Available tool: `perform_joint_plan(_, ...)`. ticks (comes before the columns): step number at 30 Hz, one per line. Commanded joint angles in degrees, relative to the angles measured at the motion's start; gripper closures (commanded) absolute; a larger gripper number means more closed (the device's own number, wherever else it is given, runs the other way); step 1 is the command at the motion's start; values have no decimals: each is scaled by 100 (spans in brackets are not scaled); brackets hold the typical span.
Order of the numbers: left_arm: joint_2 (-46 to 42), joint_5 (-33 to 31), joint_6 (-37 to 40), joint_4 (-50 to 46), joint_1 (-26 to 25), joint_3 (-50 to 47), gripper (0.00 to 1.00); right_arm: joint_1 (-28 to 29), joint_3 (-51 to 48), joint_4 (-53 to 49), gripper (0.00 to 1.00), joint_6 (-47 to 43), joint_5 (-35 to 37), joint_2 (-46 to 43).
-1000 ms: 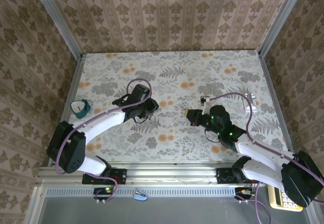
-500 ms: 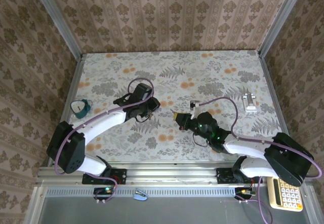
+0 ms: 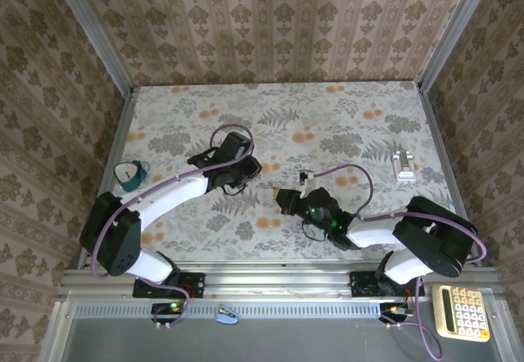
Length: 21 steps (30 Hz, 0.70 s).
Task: Unlock with the key
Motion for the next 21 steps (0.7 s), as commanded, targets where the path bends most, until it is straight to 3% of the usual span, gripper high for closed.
perform_joint_plan(1,4,22,-178,-28,-2,151,71,43,53,438,100,145,171,96)
perform_joint_plan(9,-29,200,-327,72,83,88,71,68,209,185,100,-123,137,161)
perform_joint_plan(21,88,230,-418,-401,134,309,73,80,516,360,100,228,-41,552)
